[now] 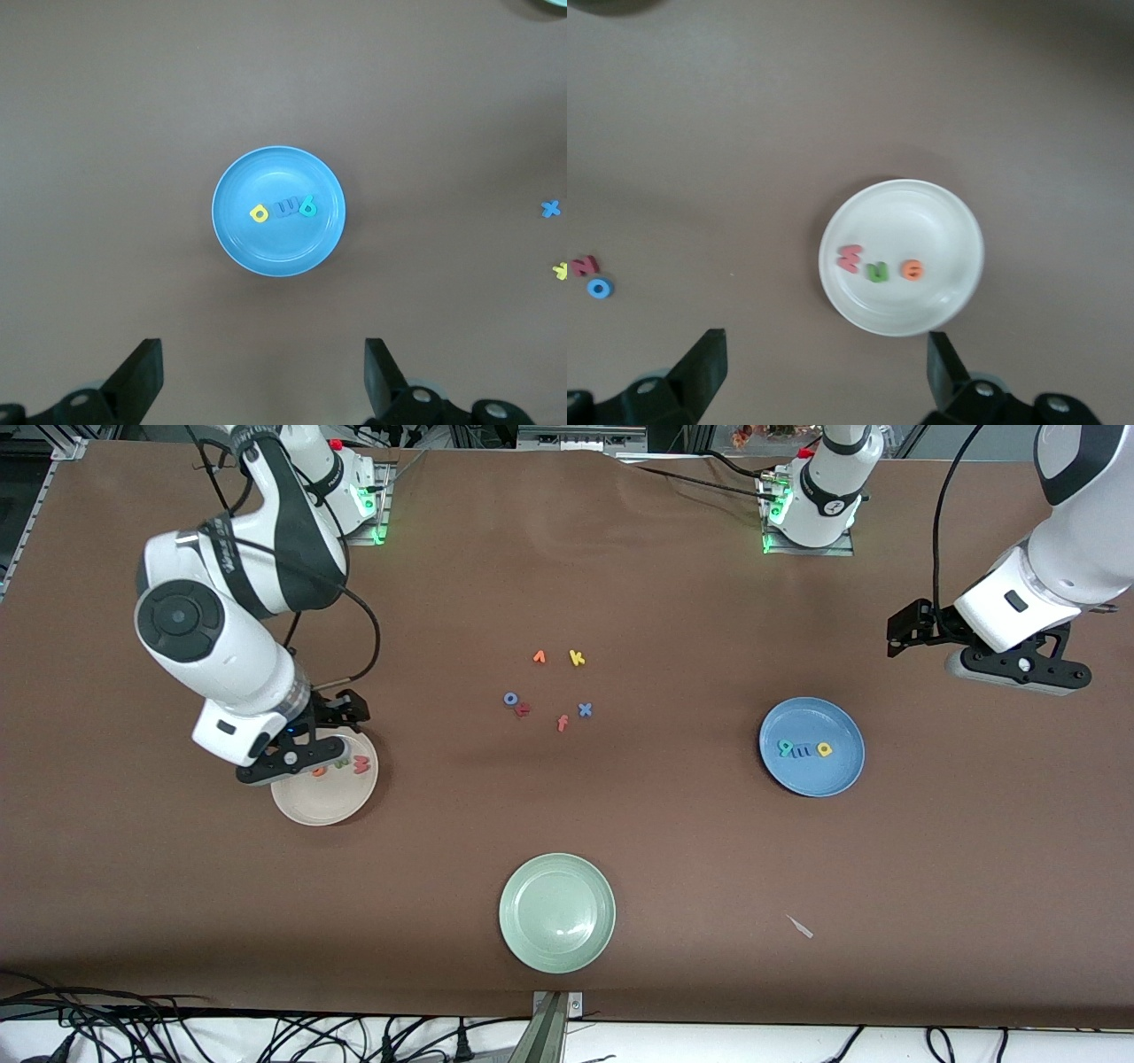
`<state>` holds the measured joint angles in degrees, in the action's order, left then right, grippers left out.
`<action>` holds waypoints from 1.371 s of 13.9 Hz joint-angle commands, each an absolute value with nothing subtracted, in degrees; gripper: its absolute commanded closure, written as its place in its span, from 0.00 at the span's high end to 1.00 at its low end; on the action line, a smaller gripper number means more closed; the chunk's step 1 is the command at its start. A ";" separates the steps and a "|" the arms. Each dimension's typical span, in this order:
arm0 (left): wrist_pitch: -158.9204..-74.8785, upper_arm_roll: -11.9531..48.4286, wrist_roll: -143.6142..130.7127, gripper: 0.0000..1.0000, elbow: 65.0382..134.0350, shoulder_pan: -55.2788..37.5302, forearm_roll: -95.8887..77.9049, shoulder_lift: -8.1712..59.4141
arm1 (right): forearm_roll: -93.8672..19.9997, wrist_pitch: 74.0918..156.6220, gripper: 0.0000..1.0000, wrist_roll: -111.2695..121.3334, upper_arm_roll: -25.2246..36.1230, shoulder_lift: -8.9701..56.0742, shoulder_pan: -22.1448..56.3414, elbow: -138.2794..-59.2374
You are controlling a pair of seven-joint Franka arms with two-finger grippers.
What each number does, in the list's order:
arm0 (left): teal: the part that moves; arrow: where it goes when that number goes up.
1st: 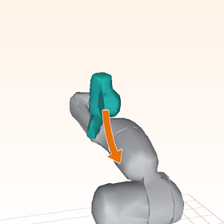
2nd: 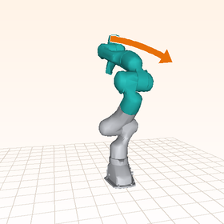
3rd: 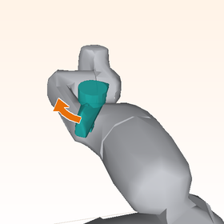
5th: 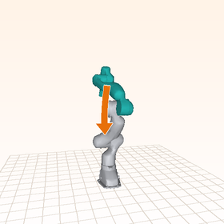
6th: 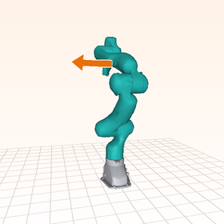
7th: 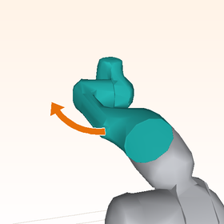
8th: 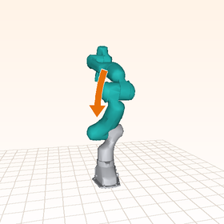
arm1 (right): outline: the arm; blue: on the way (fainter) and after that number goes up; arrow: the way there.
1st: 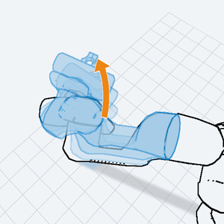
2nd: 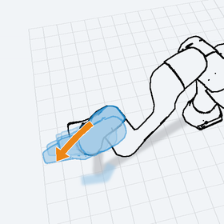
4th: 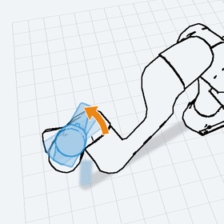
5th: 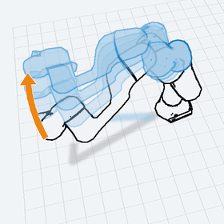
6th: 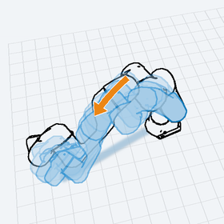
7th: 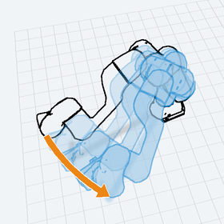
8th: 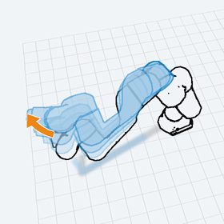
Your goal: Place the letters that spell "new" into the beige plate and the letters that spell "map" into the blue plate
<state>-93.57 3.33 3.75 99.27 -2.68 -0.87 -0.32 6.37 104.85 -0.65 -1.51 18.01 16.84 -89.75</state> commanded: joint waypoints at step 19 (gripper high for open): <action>-95.89 2.99 4.75 1.00 90.88 -1.76 -1.58 8.09 | -0.26 92.20 1.00 -4.66 -6.86 -3.17 8.00 -93.43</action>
<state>-96.14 2.99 3.73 92.44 -2.13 -0.87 7.44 0.02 92.22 -4.42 -5.33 -3.88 9.49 -94.67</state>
